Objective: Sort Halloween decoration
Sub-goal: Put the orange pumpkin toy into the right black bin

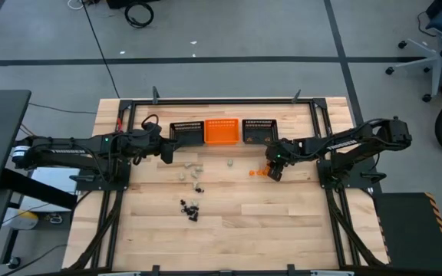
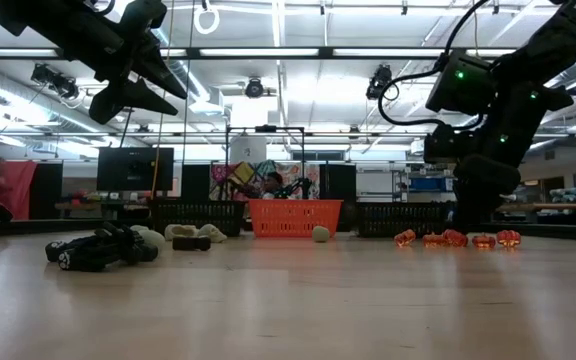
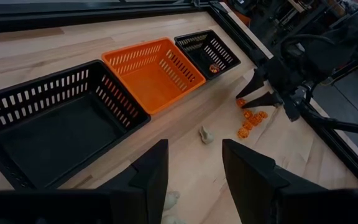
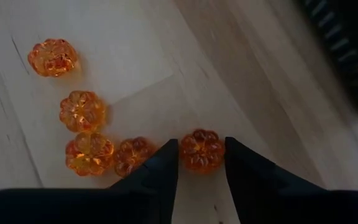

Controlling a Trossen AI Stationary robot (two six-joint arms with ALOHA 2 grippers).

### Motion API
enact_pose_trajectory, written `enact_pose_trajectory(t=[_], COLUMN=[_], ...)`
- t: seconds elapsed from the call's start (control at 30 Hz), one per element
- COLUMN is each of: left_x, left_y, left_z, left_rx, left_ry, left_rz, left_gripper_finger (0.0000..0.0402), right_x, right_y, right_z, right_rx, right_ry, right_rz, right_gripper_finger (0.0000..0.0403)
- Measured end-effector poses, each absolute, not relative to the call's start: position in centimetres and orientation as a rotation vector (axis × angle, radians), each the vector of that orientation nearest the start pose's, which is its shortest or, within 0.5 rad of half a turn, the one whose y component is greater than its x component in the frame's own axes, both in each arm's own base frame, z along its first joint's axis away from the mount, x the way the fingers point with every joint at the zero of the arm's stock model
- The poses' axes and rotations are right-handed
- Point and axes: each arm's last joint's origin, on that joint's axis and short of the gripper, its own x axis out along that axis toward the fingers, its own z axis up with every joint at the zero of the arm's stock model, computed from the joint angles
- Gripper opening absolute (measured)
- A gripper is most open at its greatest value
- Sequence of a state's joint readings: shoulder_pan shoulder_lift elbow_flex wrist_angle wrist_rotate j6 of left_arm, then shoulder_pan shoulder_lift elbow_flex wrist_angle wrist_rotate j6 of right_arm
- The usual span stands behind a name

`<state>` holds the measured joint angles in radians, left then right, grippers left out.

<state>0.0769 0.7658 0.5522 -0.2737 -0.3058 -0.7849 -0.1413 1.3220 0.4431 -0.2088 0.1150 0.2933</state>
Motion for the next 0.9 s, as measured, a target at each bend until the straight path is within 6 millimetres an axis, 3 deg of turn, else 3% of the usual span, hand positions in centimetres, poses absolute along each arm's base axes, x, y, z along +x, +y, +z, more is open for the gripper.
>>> enact_pose_trajectory(t=[0.17, 0.4, 0.9], left_x=[16.5, 16.5, 16.5], left_y=[2.1, 2.1, 2.2], left_z=[24.8, 24.9, 24.9], left_rx=[-0.714, -0.715, -0.698], left_ry=[0.311, 0.310, 0.297], left_rz=[0.547, 0.546, 0.579], left_gripper_finger=[0.0157, 0.0157, 0.0157], right_x=[20.0, 20.3, 23.8], right_y=[-3.2, -3.1, -4.3], right_z=[12.4, 12.7, 17.2], right_rx=[0.278, 0.318, 0.193], right_ry=[1.045, 1.038, 0.865], right_rz=[-0.386, -0.375, -0.353], right_gripper_finger=[0.0103, 0.0099, 0.0099])
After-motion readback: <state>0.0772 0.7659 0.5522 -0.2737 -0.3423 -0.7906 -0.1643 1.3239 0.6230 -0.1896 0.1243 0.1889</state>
